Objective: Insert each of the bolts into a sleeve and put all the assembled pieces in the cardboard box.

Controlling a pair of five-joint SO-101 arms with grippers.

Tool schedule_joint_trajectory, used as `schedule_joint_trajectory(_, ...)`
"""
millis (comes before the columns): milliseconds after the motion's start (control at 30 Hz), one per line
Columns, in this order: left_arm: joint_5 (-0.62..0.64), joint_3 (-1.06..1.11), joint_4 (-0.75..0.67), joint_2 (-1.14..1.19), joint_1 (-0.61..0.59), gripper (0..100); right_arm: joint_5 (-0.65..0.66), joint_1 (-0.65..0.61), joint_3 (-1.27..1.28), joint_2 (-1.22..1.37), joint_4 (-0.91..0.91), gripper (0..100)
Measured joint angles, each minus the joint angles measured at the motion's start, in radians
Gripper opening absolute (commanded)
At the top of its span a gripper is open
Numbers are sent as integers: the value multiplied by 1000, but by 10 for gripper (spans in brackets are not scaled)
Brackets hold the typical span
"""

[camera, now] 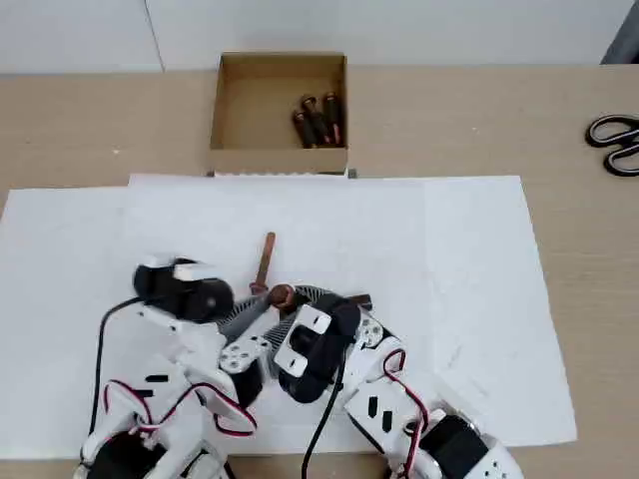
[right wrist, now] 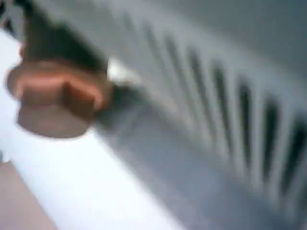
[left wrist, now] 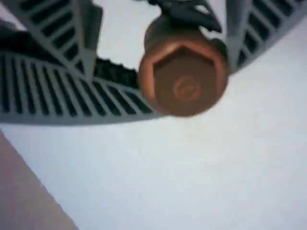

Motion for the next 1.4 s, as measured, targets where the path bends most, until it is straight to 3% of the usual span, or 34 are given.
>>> schedule_joint_trajectory(300,-28,-72,60,-2,-112,172,0,11,18,0,0,2)
schedule_joint_trajectory(367,-28,-87,60,-2,-129,136,18,12,26,0,0,2)
schedule_joint_trajectory(467,-32,-92,60,-2,-152,6,29,11,37,0,-5,2)
schedule_joint_trajectory(667,-51,-91,60,-2,-227,6,25,66,37,0,-5,2)
schedule_joint_trajectory(833,-187,48,57,-2,-353,6,-29,172,37,0,-5,2)
schedule_joint_trajectory(1033,-318,235,-74,6,-499,6,-41,292,37,2,-5,2)
schedule_joint_trajectory(1400,-331,390,-118,6,-525,6,-150,331,-101,126,-6,2)
